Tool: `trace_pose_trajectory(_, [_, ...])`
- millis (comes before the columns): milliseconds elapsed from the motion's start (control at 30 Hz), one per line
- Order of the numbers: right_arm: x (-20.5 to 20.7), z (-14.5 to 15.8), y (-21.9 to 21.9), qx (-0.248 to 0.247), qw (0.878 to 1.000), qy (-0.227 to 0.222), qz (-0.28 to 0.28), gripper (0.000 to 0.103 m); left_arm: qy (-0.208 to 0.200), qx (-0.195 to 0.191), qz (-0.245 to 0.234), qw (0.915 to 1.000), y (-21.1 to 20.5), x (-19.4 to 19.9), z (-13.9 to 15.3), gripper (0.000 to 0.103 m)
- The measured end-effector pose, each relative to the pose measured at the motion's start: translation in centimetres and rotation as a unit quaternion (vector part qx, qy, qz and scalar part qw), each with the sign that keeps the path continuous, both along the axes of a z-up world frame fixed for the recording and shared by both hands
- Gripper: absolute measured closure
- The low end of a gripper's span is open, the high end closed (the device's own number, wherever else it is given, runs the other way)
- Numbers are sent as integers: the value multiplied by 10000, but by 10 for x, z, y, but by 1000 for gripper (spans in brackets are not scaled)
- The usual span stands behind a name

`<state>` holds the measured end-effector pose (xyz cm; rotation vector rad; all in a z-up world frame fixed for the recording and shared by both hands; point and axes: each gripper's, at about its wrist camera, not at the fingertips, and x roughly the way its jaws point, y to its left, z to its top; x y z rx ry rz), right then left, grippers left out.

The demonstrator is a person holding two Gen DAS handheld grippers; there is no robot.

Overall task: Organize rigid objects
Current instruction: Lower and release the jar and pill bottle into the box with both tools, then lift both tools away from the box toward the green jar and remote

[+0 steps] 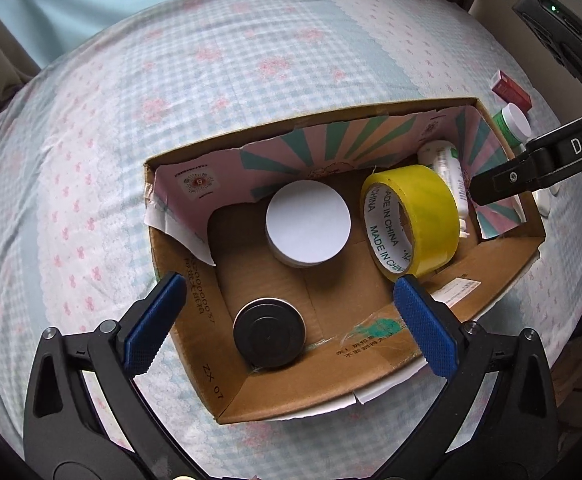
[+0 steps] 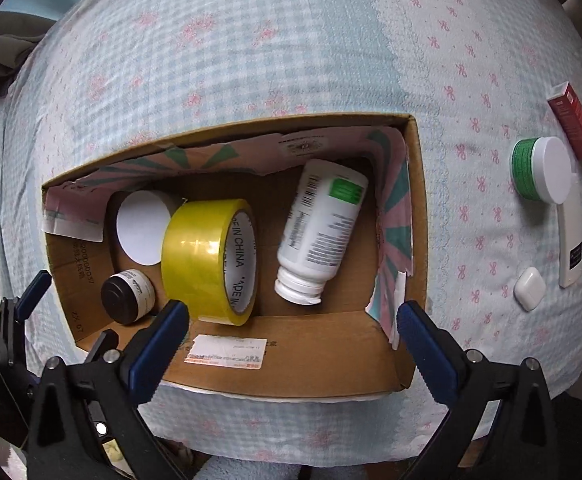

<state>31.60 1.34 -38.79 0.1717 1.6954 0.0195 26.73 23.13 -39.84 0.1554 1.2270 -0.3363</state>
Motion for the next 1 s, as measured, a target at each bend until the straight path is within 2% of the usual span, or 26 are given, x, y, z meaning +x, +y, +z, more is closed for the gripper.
trace_pose_trajectory(133, [-6,4,0,-34,9999,-146,-85,0,-45,35,4,10000,1,4,6,0])
trace_pose_trajectory(300, [-9,7,-1,-69,9998,-108,-125,0,-57,38,22,10000,2,7,14,0])
trace_pose_trajectory(633, [-19,27,7,-173,9996,-200,46,0,-180,68,9,9998,5,-16,47,0])
trace_pose_trajectory(800, [-33,51,15,-224,9989,-389,127,0,-245,14,131,9996,9,-28,73,0])
trace_pose_trajectory(1000, [-55,96,17,-199,9961,-849,92,0,-379,20,253,9990,8,-54,111,0])
